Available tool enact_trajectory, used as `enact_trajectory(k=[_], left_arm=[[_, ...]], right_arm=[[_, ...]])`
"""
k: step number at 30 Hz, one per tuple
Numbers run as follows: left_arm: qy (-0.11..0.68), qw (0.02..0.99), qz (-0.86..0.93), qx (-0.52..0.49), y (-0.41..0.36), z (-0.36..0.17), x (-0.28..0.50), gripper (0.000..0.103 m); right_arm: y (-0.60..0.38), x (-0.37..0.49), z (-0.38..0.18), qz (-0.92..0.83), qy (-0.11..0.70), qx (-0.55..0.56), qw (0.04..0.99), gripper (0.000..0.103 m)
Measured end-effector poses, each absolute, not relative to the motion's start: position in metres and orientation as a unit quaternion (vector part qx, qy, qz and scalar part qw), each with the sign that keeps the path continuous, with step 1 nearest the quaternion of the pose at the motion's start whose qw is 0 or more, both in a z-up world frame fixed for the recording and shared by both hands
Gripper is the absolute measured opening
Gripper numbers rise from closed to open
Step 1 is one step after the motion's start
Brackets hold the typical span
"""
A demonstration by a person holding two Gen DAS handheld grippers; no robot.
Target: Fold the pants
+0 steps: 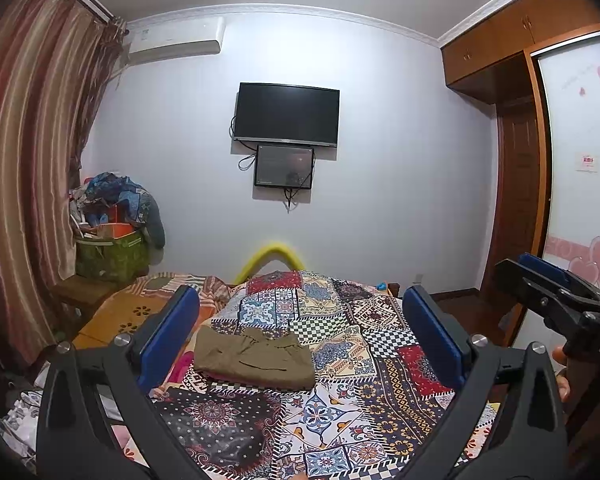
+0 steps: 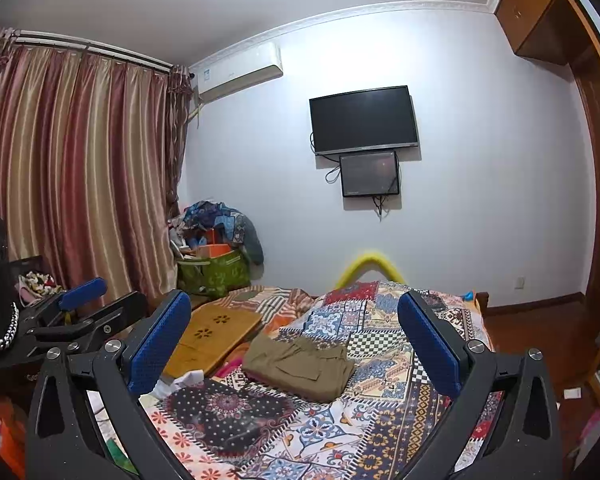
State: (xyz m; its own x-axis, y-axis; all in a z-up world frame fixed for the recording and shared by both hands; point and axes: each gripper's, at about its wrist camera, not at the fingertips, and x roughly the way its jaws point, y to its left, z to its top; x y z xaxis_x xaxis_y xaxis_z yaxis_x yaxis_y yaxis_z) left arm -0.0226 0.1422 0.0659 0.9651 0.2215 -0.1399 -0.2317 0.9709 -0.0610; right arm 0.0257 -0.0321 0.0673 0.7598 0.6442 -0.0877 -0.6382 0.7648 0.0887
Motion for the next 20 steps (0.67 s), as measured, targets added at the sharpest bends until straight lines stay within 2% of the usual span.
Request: enact_trajectory(k=[20], left_arm=[[0.077, 0.991, 0.102, -0.042, 0.1462, 0.0642, -0.0203, 0.103]], right_arm=[[-0.0338, 0.0295, 0.0634, 0.338, 0.065, 0.028, 0.938, 0.103]])
